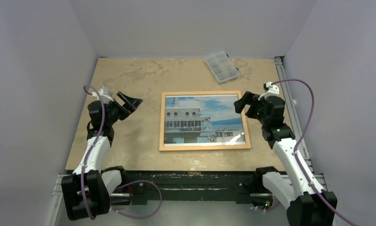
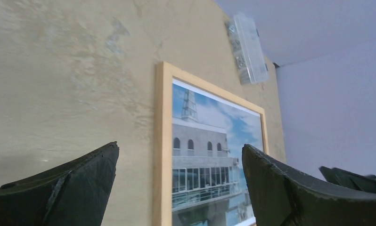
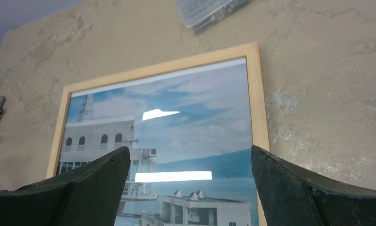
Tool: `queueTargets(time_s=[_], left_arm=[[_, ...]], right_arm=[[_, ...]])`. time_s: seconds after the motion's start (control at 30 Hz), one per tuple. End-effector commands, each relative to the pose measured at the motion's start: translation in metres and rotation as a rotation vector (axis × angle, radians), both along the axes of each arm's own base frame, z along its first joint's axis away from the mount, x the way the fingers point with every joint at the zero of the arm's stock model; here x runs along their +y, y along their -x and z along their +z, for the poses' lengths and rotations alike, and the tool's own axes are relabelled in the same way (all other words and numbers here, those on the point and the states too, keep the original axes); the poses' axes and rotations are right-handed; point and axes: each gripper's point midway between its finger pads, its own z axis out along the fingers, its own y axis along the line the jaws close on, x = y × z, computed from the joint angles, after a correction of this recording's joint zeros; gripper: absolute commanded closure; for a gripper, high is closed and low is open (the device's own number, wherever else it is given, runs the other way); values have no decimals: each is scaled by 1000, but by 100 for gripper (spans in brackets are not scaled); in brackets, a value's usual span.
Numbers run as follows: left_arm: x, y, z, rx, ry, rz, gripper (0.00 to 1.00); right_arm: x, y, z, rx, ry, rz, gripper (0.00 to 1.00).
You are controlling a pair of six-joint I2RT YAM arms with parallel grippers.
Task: Put the photo into the frame
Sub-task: Reset both arms
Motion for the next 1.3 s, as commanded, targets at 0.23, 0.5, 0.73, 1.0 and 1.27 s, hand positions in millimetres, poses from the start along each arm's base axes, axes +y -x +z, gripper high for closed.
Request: queueTargets(time_s=[0.23,0.5,0.73,1.0,1.27], left_arm=[[92,33,33,-245,-439,421,0],[104,40,-2,-156,-702,502,0],[103,22,-35,-211,-754,483,0],[99,-7,-25,-330,-821,448,0],[98,-42,-44,-282,-867,399,0]], right_arm=[[-34,-15,4,-319,81,-168,2],[-64,-7,-35,-283,206,-283,4],[-73,-13,-36,-428,315,-286,3],[-73,-41,-47,-462,377,-273,2],[-76,-67,-78,-376,392,-293,1]])
